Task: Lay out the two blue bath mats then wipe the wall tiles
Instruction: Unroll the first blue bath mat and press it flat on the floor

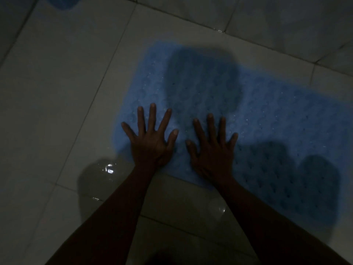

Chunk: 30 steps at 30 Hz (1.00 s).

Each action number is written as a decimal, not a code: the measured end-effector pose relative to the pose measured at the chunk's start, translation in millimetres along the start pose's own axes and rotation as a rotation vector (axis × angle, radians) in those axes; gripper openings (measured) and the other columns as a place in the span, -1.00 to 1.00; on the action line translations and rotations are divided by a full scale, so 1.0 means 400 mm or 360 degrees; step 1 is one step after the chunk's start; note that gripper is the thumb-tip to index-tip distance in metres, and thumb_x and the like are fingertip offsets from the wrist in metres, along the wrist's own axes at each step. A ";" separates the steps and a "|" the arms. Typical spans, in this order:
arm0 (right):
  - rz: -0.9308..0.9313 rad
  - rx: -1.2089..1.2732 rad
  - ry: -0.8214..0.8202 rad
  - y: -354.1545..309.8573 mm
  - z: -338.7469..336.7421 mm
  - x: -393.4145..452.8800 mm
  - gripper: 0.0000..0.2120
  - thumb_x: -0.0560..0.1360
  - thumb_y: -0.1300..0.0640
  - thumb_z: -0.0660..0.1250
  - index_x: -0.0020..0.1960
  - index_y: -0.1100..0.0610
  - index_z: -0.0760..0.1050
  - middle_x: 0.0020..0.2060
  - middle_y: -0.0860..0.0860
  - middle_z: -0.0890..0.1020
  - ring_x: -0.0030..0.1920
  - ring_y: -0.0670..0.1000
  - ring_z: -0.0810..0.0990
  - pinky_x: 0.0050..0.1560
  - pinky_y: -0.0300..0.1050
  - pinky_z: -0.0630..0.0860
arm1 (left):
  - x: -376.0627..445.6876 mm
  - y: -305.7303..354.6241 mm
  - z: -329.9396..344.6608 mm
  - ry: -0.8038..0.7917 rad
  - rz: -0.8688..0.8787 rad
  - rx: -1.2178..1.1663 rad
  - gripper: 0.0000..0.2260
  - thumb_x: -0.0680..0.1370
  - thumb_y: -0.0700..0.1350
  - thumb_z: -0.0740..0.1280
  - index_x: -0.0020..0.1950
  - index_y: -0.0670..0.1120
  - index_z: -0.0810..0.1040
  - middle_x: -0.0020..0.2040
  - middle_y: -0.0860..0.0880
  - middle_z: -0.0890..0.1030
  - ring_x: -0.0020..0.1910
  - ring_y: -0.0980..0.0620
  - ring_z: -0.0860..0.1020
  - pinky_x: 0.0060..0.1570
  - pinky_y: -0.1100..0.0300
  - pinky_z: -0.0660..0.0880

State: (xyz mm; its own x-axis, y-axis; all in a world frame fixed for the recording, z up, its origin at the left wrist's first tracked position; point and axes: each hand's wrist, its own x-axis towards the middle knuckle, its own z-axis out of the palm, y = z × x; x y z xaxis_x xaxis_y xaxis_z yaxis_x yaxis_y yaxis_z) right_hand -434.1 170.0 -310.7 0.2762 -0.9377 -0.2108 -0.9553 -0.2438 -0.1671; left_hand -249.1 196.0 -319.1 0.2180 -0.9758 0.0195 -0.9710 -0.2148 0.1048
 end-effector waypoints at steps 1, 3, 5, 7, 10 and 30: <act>-0.0007 -0.0001 -0.0016 0.000 0.000 -0.001 -0.32 0.61 -0.35 -0.02 0.64 -0.17 -0.12 0.64 -0.01 -0.17 0.61 0.16 -0.25 0.48 0.47 -0.10 | 0.002 0.001 -0.004 -0.0060 -0.0008 -0.0003 -0.44 0.64 0.32 0.03 0.62 0.19 0.12 0.64 -0.06 0.07 0.62 -0.19 -0.02 0.40 -0.48 -0.02; -0.0006 -0.0017 -0.0027 0.001 0.000 0.000 -0.32 0.61 -0.36 -0.01 0.64 -0.17 -0.11 0.64 -0.01 -0.16 0.61 0.17 -0.24 0.48 0.46 -0.10 | 0.007 0.002 -0.009 -0.0163 -0.0043 -0.0005 -0.44 0.65 0.33 -0.03 0.63 0.22 0.02 0.66 -0.04 -0.01 0.63 -0.18 -0.09 0.40 -0.48 -0.06; 0.0001 -0.0052 0.0001 0.003 0.000 0.002 -0.32 0.60 -0.35 0.02 0.64 -0.16 -0.06 0.64 0.00 -0.11 0.62 0.19 -0.20 0.48 0.47 -0.09 | 0.008 0.002 -0.015 -0.0198 -0.0079 -0.0016 -0.45 0.65 0.32 -0.04 0.63 0.23 0.00 0.66 -0.02 -0.03 0.63 -0.17 -0.12 0.41 -0.48 -0.07; -0.0007 -0.0081 0.0001 0.003 -0.001 0.004 -0.31 0.60 -0.35 0.02 0.64 -0.14 -0.04 0.64 0.01 -0.09 0.62 0.21 -0.19 0.47 0.48 -0.09 | 0.009 0.004 -0.017 -0.0226 -0.0091 -0.0027 -0.45 0.65 0.31 -0.03 0.63 0.24 -0.01 0.66 -0.01 -0.05 0.63 -0.16 -0.14 0.40 -0.49 -0.08; -0.0011 -0.0085 0.0009 -0.001 -0.005 0.006 -0.31 0.60 -0.34 0.02 0.64 -0.11 -0.01 0.64 0.03 -0.06 0.62 0.22 -0.17 0.46 0.49 -0.07 | 0.013 0.009 -0.020 -0.0249 -0.0098 -0.0018 -0.45 0.65 0.30 -0.01 0.63 0.24 -0.01 0.66 0.00 -0.06 0.63 -0.15 -0.15 0.39 -0.49 -0.07; -0.0027 0.0020 0.0161 0.003 0.016 0.010 -0.27 0.60 -0.34 0.04 0.65 -0.01 0.00 0.64 0.04 -0.02 0.62 0.20 -0.14 0.46 0.48 -0.09 | 0.014 0.009 -0.006 -0.0217 -0.0095 -0.0035 -0.44 0.65 0.32 -0.03 0.63 0.21 -0.01 0.66 0.01 -0.04 0.63 -0.13 -0.13 0.42 -0.48 -0.07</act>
State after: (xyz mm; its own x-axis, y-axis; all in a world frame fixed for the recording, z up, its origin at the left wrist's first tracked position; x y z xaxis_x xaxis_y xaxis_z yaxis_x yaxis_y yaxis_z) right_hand -433.5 167.5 -318.0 0.2795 -0.9538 -0.1097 -0.9491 -0.2572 -0.1820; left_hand -250.9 189.7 -316.3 0.2587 -0.9581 -0.1229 -0.9540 -0.2734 0.1233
